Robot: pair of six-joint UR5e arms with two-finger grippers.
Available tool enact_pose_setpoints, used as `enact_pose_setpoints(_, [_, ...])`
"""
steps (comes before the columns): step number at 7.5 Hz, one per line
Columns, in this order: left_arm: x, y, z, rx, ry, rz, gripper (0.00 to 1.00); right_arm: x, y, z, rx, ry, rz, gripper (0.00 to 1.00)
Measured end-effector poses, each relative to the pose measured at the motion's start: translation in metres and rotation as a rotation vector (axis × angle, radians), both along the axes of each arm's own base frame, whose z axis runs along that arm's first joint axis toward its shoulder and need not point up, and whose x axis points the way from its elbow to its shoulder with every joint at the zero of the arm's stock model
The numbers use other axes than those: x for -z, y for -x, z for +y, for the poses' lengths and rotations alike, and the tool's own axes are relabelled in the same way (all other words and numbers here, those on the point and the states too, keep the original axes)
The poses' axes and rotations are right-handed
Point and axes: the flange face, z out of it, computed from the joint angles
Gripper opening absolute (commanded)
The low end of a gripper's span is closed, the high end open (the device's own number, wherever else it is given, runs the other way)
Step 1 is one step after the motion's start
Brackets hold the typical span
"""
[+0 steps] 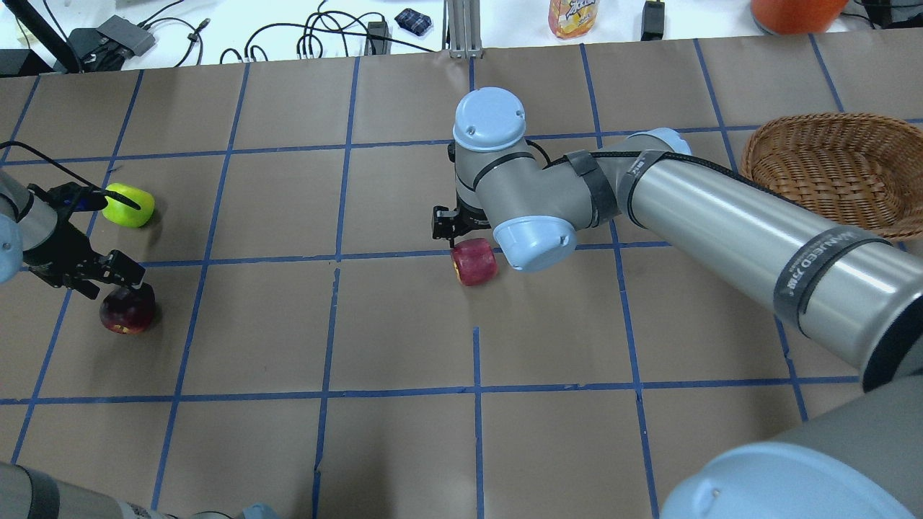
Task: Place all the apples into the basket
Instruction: 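Grasp the red apple with the right gripper while the left grasps the dark apple, then carry the red apple to the basket while the left gripper carries the dark apple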
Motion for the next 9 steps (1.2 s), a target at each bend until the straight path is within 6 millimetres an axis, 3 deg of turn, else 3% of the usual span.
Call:
enact_pose_setpoints(1, [0.004,0.000,0.001,0.001,0.002,-0.002,0.92,0.003,0.000,0.000,-0.002,-0.003,0.002,1.00])
enact_pose_setpoints(2, [0.006,0.000,0.002,0.001,0.006,-0.004,0.43,0.004,-0.002,0.003,-0.011,-0.009,0.005,1.00])
enact_pose_setpoints(3, [0.006,0.001,0.002,0.004,0.013,-0.008,0.12,0.008,-0.007,0.011,-0.028,-0.022,0.011,0.85])
enact_pose_setpoints(4, [0.003,0.002,0.002,0.007,0.020,-0.010,0.05,0.012,-0.011,0.019,-0.049,-0.031,0.018,0.44])
enact_pose_setpoints(5, [-0.004,0.003,0.001,0.008,0.030,-0.017,0.05,0.014,-0.012,0.022,-0.064,-0.034,0.020,0.40])
enact_pose_setpoints(7, [-0.034,0.016,-0.011,0.025,0.064,-0.027,0.05,0.007,-0.008,0.019,-0.068,-0.021,0.021,0.41])
enact_pose_setpoints(8, [-0.053,0.036,-0.021,0.024,0.080,-0.013,0.05,-0.007,0.003,0.013,-0.048,-0.006,0.016,0.41])
enact_pose_setpoints(9, [-0.069,0.068,-0.033,0.004,0.097,0.005,0.05,-0.030,0.033,-0.001,-0.004,0.002,-0.005,0.41])
